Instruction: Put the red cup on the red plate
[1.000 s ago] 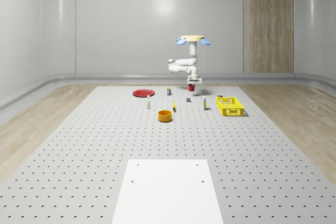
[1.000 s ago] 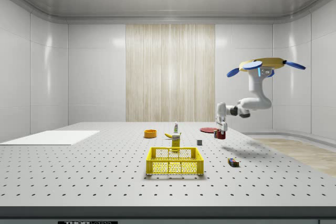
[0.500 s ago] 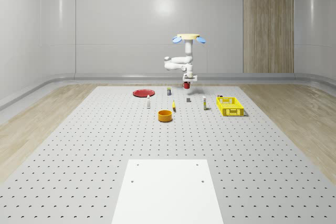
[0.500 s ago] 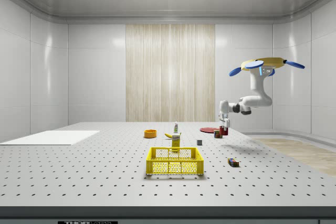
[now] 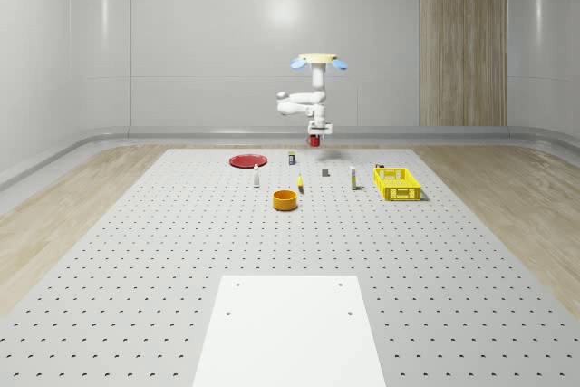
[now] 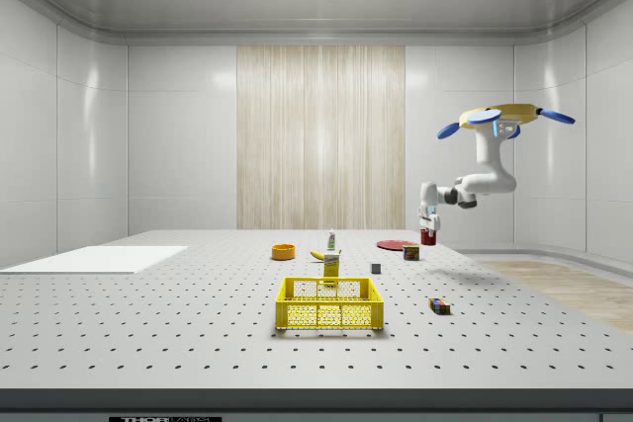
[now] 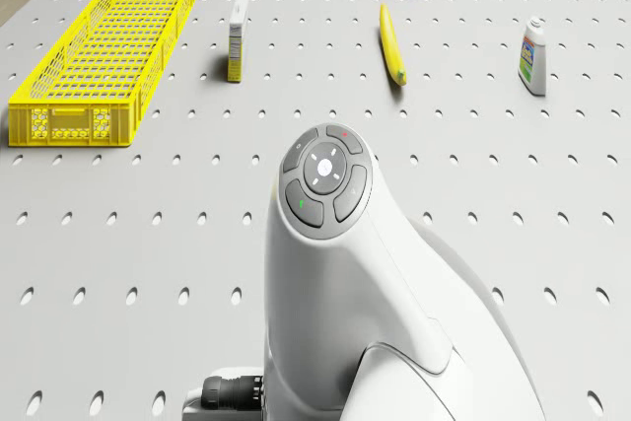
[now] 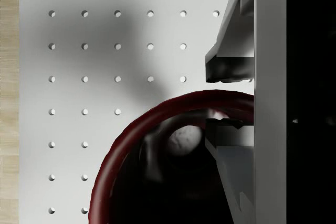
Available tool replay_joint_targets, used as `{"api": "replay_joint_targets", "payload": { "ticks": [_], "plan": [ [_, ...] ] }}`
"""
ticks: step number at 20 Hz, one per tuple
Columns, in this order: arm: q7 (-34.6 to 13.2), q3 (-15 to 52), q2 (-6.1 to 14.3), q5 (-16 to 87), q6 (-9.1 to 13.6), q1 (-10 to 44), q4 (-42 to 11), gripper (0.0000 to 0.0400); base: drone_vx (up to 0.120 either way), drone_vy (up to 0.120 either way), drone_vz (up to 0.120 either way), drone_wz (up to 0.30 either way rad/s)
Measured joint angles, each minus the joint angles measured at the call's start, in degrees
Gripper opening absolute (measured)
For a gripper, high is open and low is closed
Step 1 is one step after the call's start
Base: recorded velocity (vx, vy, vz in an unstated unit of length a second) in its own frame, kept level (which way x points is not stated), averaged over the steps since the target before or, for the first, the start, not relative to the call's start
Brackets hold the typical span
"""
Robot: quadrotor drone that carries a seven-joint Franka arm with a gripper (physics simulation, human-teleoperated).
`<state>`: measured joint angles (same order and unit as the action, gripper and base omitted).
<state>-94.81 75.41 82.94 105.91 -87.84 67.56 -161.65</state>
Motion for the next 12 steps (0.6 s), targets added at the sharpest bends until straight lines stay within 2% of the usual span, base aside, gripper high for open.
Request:
{"api": "replay_joint_targets", "payload": {
  "ticks": [12],
  "plan": [
    [-0.27, 0.16, 1.22, -0.53, -1.13, 0.34, 0.07, 0.0099, 0.000, -0.120, 0.000, 0.000]
  ]
}}
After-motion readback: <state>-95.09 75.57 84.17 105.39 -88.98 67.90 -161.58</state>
